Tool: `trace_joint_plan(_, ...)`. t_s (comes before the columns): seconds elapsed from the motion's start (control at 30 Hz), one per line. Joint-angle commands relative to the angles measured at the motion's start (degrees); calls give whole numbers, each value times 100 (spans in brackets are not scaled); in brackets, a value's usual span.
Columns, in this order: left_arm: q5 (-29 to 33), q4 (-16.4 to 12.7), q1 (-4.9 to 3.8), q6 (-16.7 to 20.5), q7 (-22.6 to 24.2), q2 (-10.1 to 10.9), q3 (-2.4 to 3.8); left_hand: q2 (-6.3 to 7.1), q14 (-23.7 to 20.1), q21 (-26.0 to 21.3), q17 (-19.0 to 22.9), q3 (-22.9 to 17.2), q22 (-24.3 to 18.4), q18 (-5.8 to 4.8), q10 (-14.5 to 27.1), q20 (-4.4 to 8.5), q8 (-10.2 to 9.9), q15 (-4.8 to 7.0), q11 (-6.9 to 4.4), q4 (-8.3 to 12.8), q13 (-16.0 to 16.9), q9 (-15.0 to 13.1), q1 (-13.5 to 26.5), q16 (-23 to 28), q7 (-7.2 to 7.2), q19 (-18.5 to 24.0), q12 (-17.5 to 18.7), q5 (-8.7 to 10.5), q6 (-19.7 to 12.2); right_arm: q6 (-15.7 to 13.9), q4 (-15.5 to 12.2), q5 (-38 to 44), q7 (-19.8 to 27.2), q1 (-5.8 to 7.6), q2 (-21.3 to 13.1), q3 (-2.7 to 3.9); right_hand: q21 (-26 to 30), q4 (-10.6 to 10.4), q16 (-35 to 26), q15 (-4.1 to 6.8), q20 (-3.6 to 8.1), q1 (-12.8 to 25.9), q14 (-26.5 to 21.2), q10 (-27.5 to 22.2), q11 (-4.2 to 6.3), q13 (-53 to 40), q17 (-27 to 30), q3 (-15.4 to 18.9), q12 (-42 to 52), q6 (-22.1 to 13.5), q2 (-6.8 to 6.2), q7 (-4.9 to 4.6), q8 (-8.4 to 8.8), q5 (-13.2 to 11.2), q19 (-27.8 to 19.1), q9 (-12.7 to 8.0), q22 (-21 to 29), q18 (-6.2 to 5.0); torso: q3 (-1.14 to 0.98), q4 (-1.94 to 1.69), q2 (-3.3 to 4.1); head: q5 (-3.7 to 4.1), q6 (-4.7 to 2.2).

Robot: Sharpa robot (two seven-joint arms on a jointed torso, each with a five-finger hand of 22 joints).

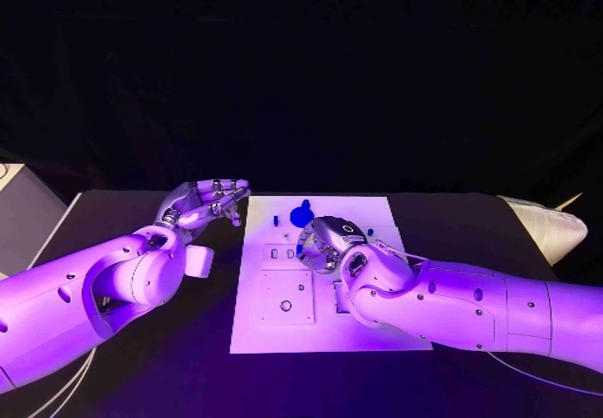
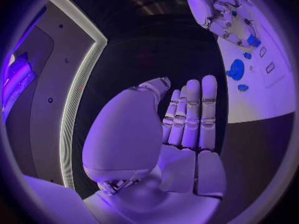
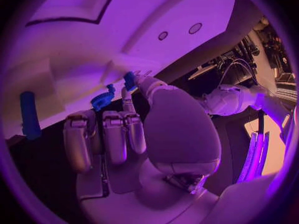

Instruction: Assemble the parts on the task board

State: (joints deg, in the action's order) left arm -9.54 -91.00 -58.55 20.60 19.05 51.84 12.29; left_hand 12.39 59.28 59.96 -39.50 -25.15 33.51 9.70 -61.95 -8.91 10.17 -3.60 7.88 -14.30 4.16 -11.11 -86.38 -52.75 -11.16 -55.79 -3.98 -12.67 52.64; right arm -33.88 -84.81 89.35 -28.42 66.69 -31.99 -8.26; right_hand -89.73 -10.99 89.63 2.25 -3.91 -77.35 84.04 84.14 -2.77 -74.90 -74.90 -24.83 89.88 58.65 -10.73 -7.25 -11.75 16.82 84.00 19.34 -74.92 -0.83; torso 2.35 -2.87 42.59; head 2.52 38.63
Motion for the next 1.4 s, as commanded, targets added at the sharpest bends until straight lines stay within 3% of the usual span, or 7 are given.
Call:
trace_joint_plan(0.03, -21, -7, -2, -49, 32, -15, 3, 3, -45, 33, 5, -4, 8, 94, -32, -2, 20, 5, -12, -21, 7, -9, 64, -28, 7, 40, -30, 28, -12, 72, 2, 68, 39, -12, 16, -2, -27, -21, 37, -35, -14, 58, 596, 586, 5, -1510, -1510, 21, 12, -9, -6, 6, -7, -35, 600, 8, -1508, 83, 4, 8, 0, -5, 7)
trace_joint_plan(0.6, -21, -6, -2, -47, 30, -9, 3, 3, -45, 33, 5, -4, 8, 94, -32, -2, 20, 5, -12, -21, 7, -9, 64, -28, 7, 40, -30, 28, -12, 112, -16, 57, 97, -27, 28, -7, -27, -19, 37, -34, -14, 65, 596, 586, 4, -1510, -1510, 22, 12, -14, -16, 6, -8, -44, 600, 8, -1508, 83, 10, 8, -4, -11, 28)
trace_joint_plan(0.93, -21, -7, -2, -46, 27, -6, 3, 3, -45, 33, 5, -4, 8, 94, -32, -2, 20, 5, -12, -21, 7, -9, 64, -28, 7, 40, -30, 28, -12, 84, 9, 41, 125, -31, 36, -12, -27, -17, 37, -55, -28, 161, 596, 586, -22, -1510, -1510, 61, 12, -119, -140, -29, 27, -132, 600, -10, -1508, 83, 6, 7, 1, -10, 18)
trace_joint_plan(1.13, -21, -7, -2, -45, 24, -2, 3, 3, -46, 41, 11, -10, 8, 94, -27, 1, 20, 8, -12, -12, 6, -12, 59, -34, 8, 44, -26, 27, -17, 101, 12, 22, 178, -31, 37, -14, -27, -41, 37, -123, -84, 245, 596, 586, -78, -1510, -1510, 193, 12, -291, -268, -91, 110, -426, 600, -61, -1508, 83, 5, 9, 2, -11, 20)
trace_joint_plan(1.27, -21, -7, -2, -46, 22, -3, 3, 3, -46, 43, 12, -11, 8, 94, -25, 1, 19, 8, -12, -11, 6, -12, 59, -35, 8, 45, -25, 26, -19, 120, 15, 0, 235, -31, 36, -15, -27, -96, 37, -156, -122, 249, 596, 586, -101, -1510, -1510, 360, 12, -354, -246, -113, 141, -770, 600, -91, -1508, 83, 3, 11, 3, -14, 16)
trace_joint_plan(1.4, -21, -6, -2, -47, 21, -3, 3, 2, -47, 43, 12, -13, 9, 94, -24, 1, 19, 8, -13, -9, 5, -13, 55, -35, 8, 45, -25, 25, -19, 118, 17, -8, 269, -31, 31, -17, -27, -127, 37, -177, -141, 216, 596, 586, -114, -1510, -1510, 501, 12, -419, -246, -129, 174, -894, 600, -117, -1508, 83, 5, 12, 1, -13, 15)
